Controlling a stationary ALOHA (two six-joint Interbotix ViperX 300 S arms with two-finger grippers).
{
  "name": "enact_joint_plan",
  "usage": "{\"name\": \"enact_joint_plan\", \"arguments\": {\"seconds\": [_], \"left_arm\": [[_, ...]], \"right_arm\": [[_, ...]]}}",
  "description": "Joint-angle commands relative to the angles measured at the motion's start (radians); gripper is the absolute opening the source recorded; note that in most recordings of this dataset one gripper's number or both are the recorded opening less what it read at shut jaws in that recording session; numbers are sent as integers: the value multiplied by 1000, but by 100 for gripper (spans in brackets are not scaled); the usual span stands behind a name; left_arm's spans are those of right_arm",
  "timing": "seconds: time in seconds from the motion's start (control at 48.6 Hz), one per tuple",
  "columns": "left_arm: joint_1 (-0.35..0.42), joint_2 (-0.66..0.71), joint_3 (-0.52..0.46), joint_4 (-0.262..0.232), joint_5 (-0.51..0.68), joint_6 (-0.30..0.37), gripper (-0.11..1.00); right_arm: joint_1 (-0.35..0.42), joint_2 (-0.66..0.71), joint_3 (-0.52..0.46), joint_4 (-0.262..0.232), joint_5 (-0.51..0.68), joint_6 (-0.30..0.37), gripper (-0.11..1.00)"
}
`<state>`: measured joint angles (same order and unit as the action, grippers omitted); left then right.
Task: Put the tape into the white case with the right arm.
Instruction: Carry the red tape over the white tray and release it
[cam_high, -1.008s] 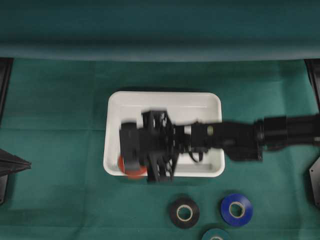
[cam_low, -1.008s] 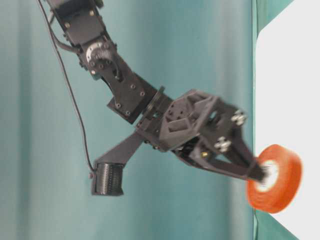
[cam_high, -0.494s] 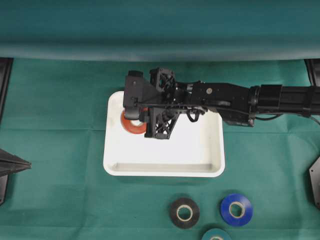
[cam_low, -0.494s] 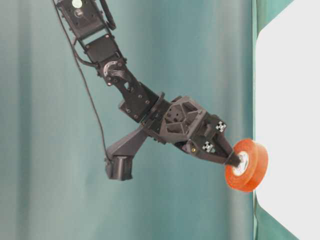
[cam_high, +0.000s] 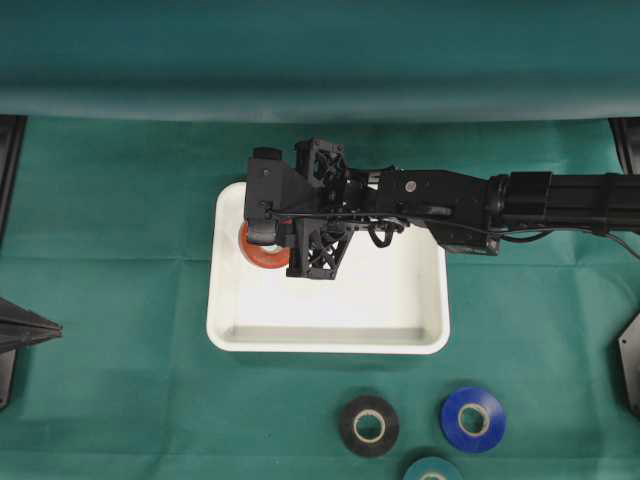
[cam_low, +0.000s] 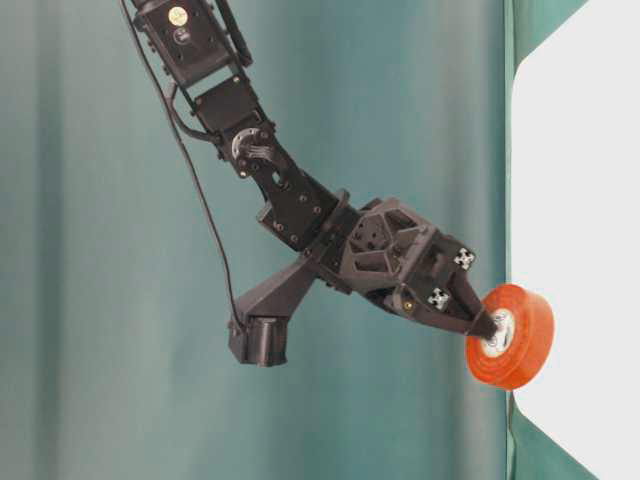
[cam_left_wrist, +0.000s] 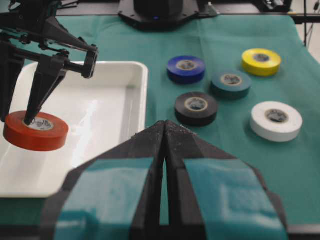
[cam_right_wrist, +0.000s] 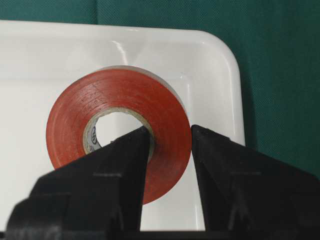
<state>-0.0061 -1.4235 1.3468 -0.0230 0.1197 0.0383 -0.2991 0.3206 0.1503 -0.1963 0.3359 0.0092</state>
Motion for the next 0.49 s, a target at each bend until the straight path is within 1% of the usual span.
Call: {"name": "enact_joint_plan", "arguments": {"seconds": [0.0,0.185,0.226,0.288,0.329,0.473], "left_arm": [[-2,8,-14,-3,-12,-2,0],[-2,8,-14,-3,-12,0,0],[-3,8,-14,-3,-11,0,0],[-5,8,-12,-3,-11,-2,0],[-5,8,-11,-3,-11,-2,0],[-6,8,-9,-3,-11,0,0]], "right_arm": [[2,-23,-25,-3,-11,0,1],[0,-23,-23,-5,-9,2,1],[0,-23,-25,-6,-8,3,5],[0,-23,-23,-5,-8,3,17],[0,-23,-25,-6,-6,3,26],[2,-23,-23,-6,-11,2,70]]}}
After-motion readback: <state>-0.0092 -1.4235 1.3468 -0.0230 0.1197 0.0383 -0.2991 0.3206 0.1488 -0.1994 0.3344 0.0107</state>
